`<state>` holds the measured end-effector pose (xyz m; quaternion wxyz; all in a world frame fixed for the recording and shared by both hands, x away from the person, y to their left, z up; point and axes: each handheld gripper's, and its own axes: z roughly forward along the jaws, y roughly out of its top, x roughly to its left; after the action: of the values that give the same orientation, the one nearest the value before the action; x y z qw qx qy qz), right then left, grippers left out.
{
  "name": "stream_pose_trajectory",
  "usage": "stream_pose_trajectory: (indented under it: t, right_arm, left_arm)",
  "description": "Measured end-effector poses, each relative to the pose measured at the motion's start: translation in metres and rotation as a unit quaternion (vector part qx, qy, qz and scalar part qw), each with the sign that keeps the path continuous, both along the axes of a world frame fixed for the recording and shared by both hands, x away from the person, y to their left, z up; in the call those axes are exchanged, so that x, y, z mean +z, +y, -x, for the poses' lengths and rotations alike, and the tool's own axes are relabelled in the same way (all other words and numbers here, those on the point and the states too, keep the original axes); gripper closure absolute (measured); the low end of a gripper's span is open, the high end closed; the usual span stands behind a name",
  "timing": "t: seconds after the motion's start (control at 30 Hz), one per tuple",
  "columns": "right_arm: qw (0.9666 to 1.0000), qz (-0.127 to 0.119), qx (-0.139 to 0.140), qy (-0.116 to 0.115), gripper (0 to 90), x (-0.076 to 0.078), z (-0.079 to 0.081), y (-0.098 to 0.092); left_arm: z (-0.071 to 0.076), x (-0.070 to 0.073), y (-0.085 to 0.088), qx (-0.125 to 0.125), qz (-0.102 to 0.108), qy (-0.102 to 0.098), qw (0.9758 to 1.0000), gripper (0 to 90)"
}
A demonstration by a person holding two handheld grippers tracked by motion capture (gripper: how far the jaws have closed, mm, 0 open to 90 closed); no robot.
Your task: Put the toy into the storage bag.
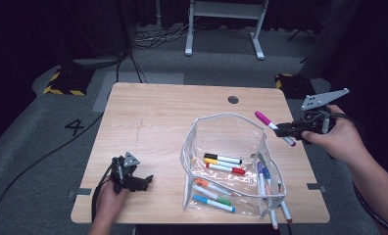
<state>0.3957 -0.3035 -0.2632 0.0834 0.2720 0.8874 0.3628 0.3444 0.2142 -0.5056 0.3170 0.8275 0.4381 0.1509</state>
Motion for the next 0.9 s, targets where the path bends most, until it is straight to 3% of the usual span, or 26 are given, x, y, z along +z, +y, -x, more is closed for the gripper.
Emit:
stream_pose_trajectory:
  t: [0.17, 0.47, 0.7, 0.9]
  right_arm:
    - [0.9985, 0.006, 0.054, -0.005, 77.2, 0.008, 0.003, 0.037]
    - [0.9903, 0.013, 0.139, -0.002, 77.2, 0.009, 0.01, 0.095]
    - [0.982, 0.038, 0.184, 0.02, 77.2, -0.012, 0.01, 0.135]
    - [0.9756, 0.07, 0.202, 0.05, 77.3, -0.037, 0.004, 0.162]
  left_arm:
    - [0.0, 0.0, 0.0, 0.0, 0.0, 0.0, 1.0, 0.0]
    - [-0.001, 0.0, 0.0, -0.002, 0.0, 0.001, 1.0, 0.0]
    - [-0.002, 0.0, 0.0, -0.003, -0.001, 0.002, 1.0, 0.0]
    - [-0.002, 0.0, 0.0, -0.003, -0.001, 0.002, 1.0, 0.0]
